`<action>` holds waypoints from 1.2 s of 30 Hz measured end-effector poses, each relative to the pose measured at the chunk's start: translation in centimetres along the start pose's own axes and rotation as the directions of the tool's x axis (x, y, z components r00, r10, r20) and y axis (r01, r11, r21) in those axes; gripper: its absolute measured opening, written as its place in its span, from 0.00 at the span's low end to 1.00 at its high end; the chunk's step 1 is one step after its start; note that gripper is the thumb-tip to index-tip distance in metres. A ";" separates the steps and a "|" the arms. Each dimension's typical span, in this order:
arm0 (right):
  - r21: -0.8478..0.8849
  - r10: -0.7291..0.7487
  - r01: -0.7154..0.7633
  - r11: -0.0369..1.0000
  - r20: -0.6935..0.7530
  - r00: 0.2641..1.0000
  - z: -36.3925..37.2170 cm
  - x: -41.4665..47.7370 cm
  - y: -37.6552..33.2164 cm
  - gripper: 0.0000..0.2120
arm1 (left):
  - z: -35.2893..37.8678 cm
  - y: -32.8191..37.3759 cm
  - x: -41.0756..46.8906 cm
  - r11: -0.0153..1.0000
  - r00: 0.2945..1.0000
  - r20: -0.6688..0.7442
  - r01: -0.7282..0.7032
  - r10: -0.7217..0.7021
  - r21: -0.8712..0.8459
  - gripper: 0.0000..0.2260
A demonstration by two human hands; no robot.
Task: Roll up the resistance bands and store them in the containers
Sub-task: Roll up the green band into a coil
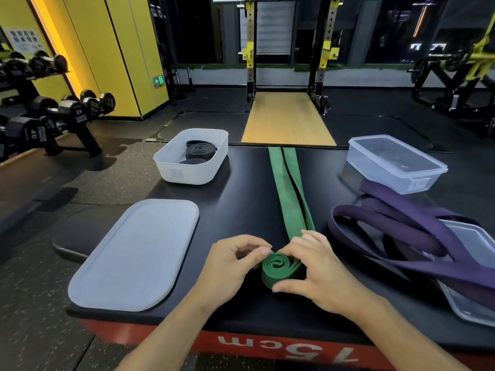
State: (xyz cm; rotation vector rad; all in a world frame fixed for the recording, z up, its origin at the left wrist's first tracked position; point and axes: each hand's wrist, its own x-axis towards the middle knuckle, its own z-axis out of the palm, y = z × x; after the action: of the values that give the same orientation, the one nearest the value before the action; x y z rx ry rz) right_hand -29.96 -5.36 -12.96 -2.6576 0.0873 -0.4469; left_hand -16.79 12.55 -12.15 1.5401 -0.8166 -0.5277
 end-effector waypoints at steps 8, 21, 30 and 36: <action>-0.185 0.014 -0.069 0.980 -0.280 0.960 2.0 1.5 -2.7 0.31 | -0.3 0.6 0.0 1.000 0.999 0.043 0.030 -0.030 -0.007 0.09; -0.067 -0.120 0.134 0.989 0.178 0.977 -1.9 0.3 0.5 0.31 | -0.5 0.2 -0.1 0.996 0.999 0.044 -0.004 -0.001 0.092 0.08; 0.098 -0.061 0.035 0.995 0.275 0.960 -2.1 0.9 0.0 0.37 | -0.7 -0.2 0.0 0.993 1.000 0.008 -0.016 0.015 0.113 0.18; 0.072 -0.077 0.063 0.995 0.212 0.974 -2.2 1.2 -0.6 0.26 | -0.3 -0.3 -0.1 0.996 0.999 -0.004 -0.035 0.035 0.084 0.10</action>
State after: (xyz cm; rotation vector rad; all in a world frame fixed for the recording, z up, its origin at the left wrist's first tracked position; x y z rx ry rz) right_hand -29.55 -5.92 -10.52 -2.6331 -0.0858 -0.1789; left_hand -16.58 12.86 -12.46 1.6009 -0.8699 -0.4684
